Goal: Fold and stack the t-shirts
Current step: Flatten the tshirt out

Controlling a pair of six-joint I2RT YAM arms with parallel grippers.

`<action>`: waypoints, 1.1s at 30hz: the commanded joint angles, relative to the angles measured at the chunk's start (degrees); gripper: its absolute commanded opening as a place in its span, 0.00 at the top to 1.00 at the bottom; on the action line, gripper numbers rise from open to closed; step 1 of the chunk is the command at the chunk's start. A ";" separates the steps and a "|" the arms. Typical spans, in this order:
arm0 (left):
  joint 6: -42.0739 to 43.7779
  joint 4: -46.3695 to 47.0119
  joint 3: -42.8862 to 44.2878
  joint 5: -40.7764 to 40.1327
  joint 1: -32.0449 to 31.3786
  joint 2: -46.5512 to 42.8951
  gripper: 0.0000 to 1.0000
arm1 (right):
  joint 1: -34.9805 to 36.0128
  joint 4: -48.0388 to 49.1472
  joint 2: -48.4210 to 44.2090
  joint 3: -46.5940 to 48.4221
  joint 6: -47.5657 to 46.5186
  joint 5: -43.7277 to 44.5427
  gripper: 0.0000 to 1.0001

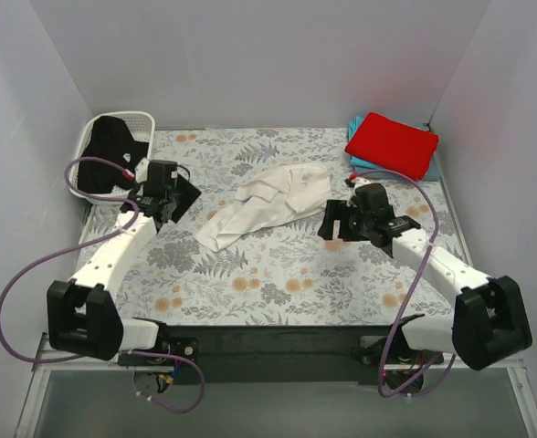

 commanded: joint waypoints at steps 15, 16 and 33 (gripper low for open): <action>0.42 1.15 -11.86 6.02 1.81 10.52 0.49 | 14.63 6.11 31.34 28.77 -9.49 22.70 0.30; 0.42 1.33 -11.95 5.76 1.81 10.87 0.50 | 14.72 6.11 32.14 29.47 -10.19 22.44 0.31; 0.68 4.23 -13.01 4.88 1.99 16.32 0.67 | 17.79 4.62 42.95 36.94 -14.59 33.42 0.33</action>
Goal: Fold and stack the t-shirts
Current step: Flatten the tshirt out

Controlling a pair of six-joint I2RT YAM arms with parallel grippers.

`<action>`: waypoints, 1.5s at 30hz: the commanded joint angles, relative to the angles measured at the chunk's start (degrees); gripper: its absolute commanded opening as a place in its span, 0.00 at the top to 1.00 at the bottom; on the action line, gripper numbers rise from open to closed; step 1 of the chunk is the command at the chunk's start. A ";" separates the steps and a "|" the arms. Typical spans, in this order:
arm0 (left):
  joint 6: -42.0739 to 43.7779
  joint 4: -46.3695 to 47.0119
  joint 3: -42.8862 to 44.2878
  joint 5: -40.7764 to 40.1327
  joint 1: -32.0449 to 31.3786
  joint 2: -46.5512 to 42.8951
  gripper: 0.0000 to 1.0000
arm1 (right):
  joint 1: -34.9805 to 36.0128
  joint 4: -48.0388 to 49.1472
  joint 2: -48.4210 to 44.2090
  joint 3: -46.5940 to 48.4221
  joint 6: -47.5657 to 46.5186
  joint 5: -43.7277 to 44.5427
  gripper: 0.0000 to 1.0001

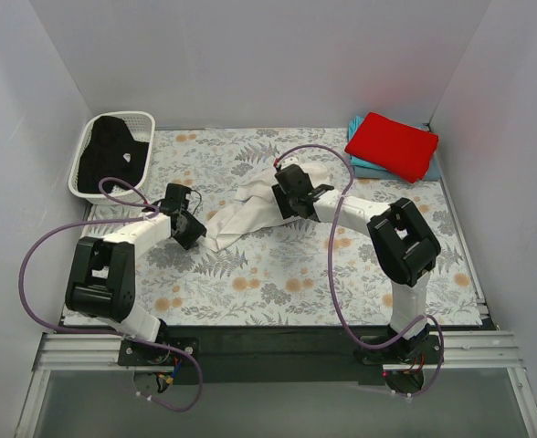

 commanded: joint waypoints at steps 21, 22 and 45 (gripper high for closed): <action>7.69 -5.16 12.57 3.83 15.87 -4.96 1.00 | -17.09 -10.80 -13.82 5.13 0.95 -0.48 0.99; 8.30 -5.60 13.01 3.92 17.62 -6.97 1.00 | -19.03 -10.98 -17.67 3.63 1.39 -1.81 0.99; 1.01 -1.38 33.00 22.01 23.79 1.51 1.00 | -39.61 -6.69 -24.22 5.76 17.57 -34.85 0.99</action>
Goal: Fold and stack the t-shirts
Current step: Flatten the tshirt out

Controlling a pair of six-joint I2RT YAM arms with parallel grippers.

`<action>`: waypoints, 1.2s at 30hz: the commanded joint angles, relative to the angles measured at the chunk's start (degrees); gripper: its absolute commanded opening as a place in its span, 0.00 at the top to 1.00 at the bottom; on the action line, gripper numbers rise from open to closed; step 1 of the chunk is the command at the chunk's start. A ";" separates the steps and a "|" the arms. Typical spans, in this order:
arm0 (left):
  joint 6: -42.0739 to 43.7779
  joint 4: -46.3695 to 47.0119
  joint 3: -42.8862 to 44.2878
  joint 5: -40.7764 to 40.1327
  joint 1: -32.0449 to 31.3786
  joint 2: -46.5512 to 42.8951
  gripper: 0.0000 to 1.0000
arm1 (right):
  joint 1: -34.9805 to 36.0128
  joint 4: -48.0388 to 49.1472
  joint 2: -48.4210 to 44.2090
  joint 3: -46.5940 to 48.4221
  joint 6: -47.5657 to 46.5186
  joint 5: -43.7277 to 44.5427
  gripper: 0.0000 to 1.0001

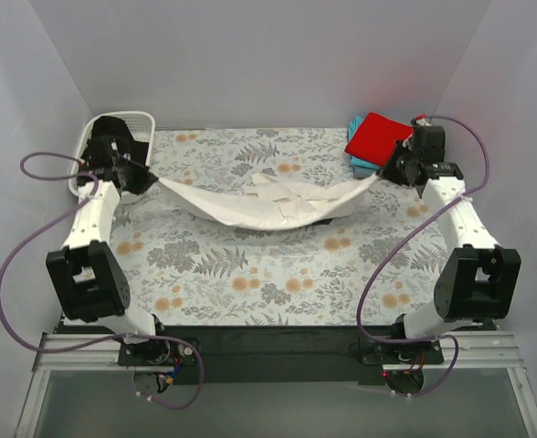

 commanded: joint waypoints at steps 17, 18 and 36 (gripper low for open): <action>-8.06 6.21 19.47 18.38 10.54 -1.55 1.00 | -4.88 10.37 -12.56 0.26 8.42 -3.39 0.99; -9.20 7.89 13.75 18.30 10.36 -3.84 1.00 | -4.97 12.11 -14.40 -3.47 9.57 -4.26 0.99; 2.74 10.98 -41.51 13.12 8.86 -24.26 1.00 | 12.67 15.21 -16.11 -32.79 10.63 3.44 0.48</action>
